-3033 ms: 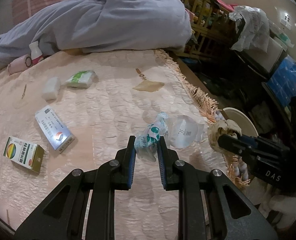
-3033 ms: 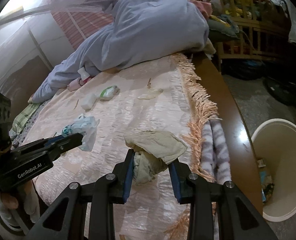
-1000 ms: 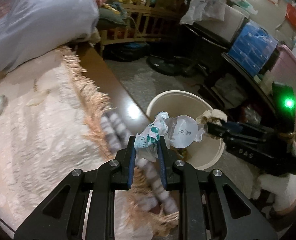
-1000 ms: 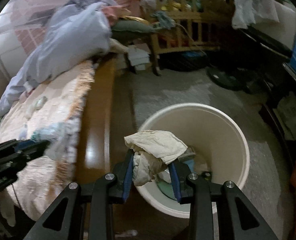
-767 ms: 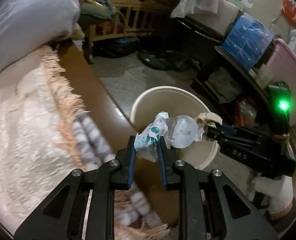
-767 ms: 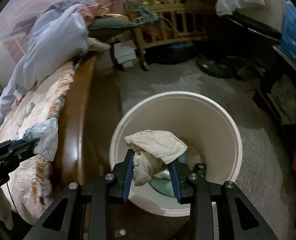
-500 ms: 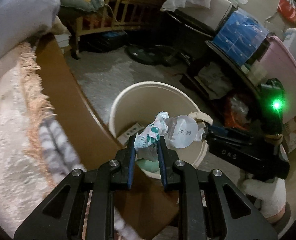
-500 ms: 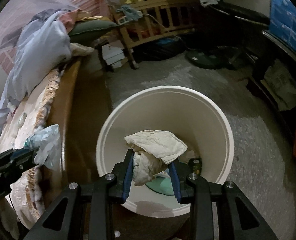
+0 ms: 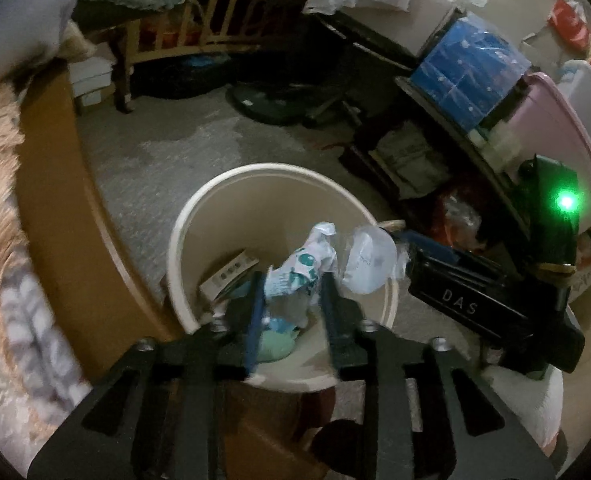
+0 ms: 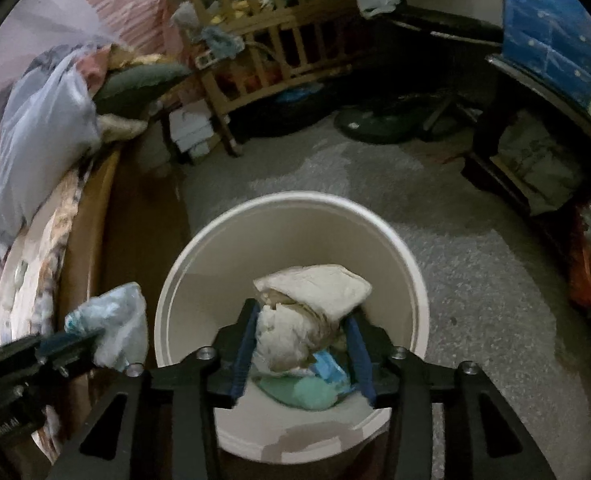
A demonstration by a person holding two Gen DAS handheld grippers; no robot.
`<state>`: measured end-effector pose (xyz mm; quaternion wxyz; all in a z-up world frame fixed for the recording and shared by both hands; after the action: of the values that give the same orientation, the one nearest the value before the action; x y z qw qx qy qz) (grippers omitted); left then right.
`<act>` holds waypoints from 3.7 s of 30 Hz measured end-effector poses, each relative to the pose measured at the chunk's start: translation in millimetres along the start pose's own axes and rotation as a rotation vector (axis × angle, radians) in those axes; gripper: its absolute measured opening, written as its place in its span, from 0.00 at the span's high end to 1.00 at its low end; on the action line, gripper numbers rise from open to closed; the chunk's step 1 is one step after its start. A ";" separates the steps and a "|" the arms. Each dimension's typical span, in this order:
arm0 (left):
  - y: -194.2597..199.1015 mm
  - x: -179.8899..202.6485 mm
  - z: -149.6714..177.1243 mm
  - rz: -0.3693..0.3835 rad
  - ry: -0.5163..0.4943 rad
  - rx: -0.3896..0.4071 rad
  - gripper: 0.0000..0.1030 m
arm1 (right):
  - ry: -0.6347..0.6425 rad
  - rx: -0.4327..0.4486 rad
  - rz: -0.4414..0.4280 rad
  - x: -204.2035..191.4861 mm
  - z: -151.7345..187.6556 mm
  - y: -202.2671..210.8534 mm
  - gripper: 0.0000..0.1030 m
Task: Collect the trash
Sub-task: 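Open both tools to drop the tissue and wrapper into the bucket, then move both open tools back over the medicine boxes on the bed, then grasp the white-blue medicine box with the right tool while the left tool grasps the rainbow medicine box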
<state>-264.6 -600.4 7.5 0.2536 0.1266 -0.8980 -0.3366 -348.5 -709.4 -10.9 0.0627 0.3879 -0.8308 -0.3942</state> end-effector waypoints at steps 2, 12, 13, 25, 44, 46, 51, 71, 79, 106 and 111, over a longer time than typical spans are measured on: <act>-0.7 2.4 -2.7 0.005 -0.005 0.011 0.56 | -0.016 0.033 0.003 2.5 -6.8 4.2 0.47; 15.0 -19.2 5.9 -0.050 0.021 -0.001 0.56 | -0.020 0.041 0.014 1.0 -11.2 5.2 0.39; 19.1 -21.3 6.0 -0.060 0.019 0.003 0.56 | -0.015 0.039 0.012 -0.4 -10.8 4.6 0.39; 75.0 -58.4 18.5 -0.192 0.010 0.062 0.56 | 0.052 0.032 -0.052 -34.9 0.0 3.0 0.39; 199.0 -191.3 69.6 -0.414 0.183 0.110 0.56 | 0.214 0.010 -0.329 -197.3 25.6 31.2 0.33; 215.3 -213.9 77.4 -0.447 0.208 0.113 0.56 | 0.234 -0.002 -0.369 -222.7 31.5 34.9 0.33; 259.1 -284.7 90.4 -0.536 0.318 0.136 0.56 | 0.288 -0.043 -0.477 -286.2 47.5 39.3 0.33; 333.6 -400.9 133.4 -0.569 0.469 0.087 0.56 | 0.508 -0.170 -0.658 -471.7 108.8 24.4 0.31; 329.4 -429.1 102.3 -0.460 0.609 0.213 0.56 | 0.511 -0.181 -0.683 -508.8 118.3 17.6 0.31; 403.5 -419.4 200.3 -0.599 0.821 0.245 0.53 | 0.766 -0.208 -0.661 -598.3 177.1 -33.6 0.54; 378.9 -430.3 193.8 -0.606 0.849 0.255 0.53 | 0.756 -0.200 -0.646 -571.6 172.0 -25.4 0.54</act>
<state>-29.7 -43.5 -23.5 0.4686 0.5348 -0.6735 -0.2020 -8.8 -218.3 -30.7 0.2707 0.7326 -0.5460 -0.3031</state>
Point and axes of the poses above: each gripper's, at about its wrist camera, not at the fingertips, and y roughly against the way its jaws point, x to its right, z to its underside, the point moved 8 cm from there along -y, roughly the way its jaws point, and after that the axes turned 10 degrees about x, right-handed, at the moved point
